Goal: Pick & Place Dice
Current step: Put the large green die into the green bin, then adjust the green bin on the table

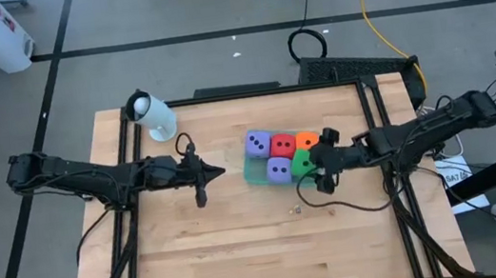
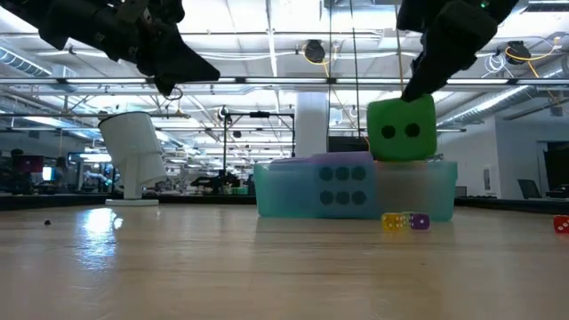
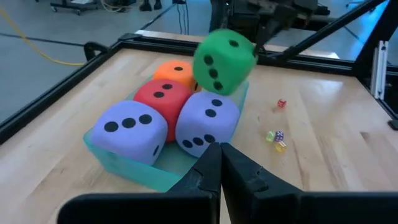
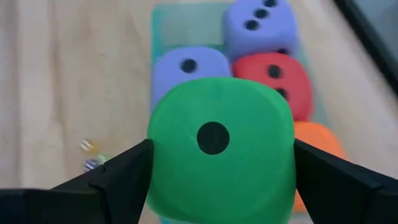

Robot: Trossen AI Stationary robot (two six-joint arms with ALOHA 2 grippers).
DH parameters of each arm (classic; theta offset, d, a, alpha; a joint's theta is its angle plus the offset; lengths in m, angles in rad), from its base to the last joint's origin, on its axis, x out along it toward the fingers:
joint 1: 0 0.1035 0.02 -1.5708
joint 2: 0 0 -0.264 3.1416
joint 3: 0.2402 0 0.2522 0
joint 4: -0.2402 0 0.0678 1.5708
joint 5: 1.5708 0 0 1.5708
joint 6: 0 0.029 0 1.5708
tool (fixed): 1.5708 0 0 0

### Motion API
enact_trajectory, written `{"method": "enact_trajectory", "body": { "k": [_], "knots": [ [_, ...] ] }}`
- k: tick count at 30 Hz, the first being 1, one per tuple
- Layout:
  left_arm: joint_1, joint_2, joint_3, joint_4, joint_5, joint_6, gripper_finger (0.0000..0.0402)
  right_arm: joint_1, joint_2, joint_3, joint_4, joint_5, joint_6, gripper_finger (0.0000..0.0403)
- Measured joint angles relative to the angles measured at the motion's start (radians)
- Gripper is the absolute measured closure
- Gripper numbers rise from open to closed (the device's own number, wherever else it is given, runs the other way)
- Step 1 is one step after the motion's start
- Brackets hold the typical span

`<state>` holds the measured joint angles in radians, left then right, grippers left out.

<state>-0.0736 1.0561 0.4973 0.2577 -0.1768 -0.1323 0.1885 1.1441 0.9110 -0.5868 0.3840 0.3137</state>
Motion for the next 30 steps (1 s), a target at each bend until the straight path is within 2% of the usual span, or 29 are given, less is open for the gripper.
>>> {"method": "enact_trajectory", "body": {
  "k": [7,15,20,30],
  "knots": [
    [0.002,0.0,0.0,0.009,-0.007,0.024,0.0392,-0.02,-0.008,-0.097,0.099,-0.117,-0.048,0.0069],
    [0.002,-0.002,0.0,0.002,-0.007,0.043,0.0392,-0.019,-0.006,-0.208,0.215,-0.127,-0.099,0.006],
    [0.002,-0.002,0.0,-0.003,-0.007,0.041,0.0392,-0.019,-0.008,-0.213,0.248,-0.147,-0.099,0.0012],
    [0.0,-0.003,0.0,-0.029,0.007,0.015,0.0392,-0.01,-0.051,-0.181,0.253,-0.15,-0.143,0.0008]
  ]
}}
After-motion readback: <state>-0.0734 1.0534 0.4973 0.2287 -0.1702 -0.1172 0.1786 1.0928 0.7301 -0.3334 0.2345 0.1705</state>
